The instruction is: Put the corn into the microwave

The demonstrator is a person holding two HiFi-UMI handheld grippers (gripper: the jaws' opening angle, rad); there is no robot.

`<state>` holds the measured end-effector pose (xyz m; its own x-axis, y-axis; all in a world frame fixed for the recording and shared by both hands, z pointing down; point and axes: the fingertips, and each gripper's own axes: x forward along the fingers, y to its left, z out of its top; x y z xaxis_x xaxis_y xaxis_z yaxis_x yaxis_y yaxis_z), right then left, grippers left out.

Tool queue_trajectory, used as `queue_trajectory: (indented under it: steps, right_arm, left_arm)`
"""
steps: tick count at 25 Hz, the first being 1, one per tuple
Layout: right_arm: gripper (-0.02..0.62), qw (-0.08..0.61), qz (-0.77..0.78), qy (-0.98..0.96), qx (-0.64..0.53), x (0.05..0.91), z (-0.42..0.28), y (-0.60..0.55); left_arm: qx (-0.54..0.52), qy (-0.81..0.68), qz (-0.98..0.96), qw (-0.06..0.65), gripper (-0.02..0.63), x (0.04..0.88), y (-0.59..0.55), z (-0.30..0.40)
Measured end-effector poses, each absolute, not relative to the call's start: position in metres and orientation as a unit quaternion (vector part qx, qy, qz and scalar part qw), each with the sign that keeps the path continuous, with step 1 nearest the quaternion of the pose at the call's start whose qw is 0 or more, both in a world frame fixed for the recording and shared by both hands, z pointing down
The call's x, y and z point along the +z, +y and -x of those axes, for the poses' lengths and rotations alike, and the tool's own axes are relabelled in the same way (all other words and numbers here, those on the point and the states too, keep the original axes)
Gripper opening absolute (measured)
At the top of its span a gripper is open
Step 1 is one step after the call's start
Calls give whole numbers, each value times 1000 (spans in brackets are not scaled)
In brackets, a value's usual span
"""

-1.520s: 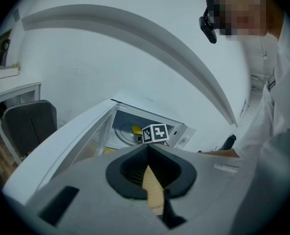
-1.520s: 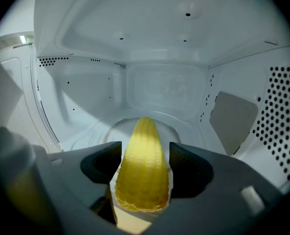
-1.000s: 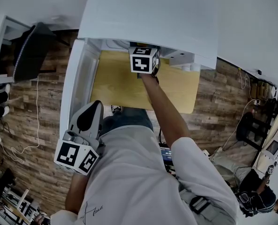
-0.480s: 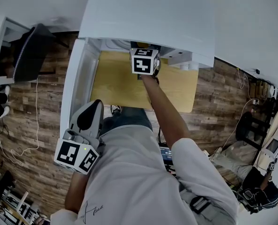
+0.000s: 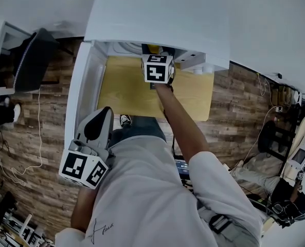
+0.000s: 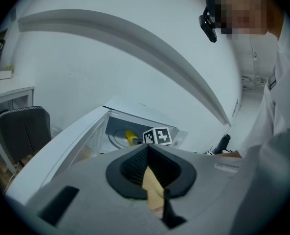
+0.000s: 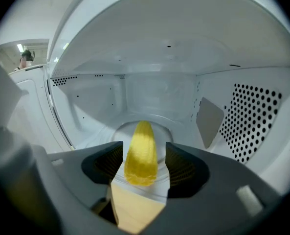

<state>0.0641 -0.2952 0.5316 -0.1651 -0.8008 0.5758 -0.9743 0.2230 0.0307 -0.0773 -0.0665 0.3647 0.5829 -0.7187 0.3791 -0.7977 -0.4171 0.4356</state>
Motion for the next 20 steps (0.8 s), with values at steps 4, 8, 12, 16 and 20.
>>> queue_trajectory:
  steps: [4,8,12,16,20]
  right_arm:
    - [279,250,-594,-744,175,530,-68,-285]
    - [268,256,-590,-746,171,528,-70,-277]
    - [268,257,-588,-748,169,526,-74,-272]
    - [261,252,-589,-748,174,523,-80,-265]
    - [243,239,-591,-748,185,516,-81,-257]
  left_arm:
    - [65,-448,-843,291,-12,362,-63,75]
    - [60,-445,-846,288,-12,359,-61,75]
    - [56,-440,-848,289,-12,360,-60,71]
    - [53,-436,-852,285,-12,358,-59,67]
    - [53,-435,-855,278,-12,354,-58,68]
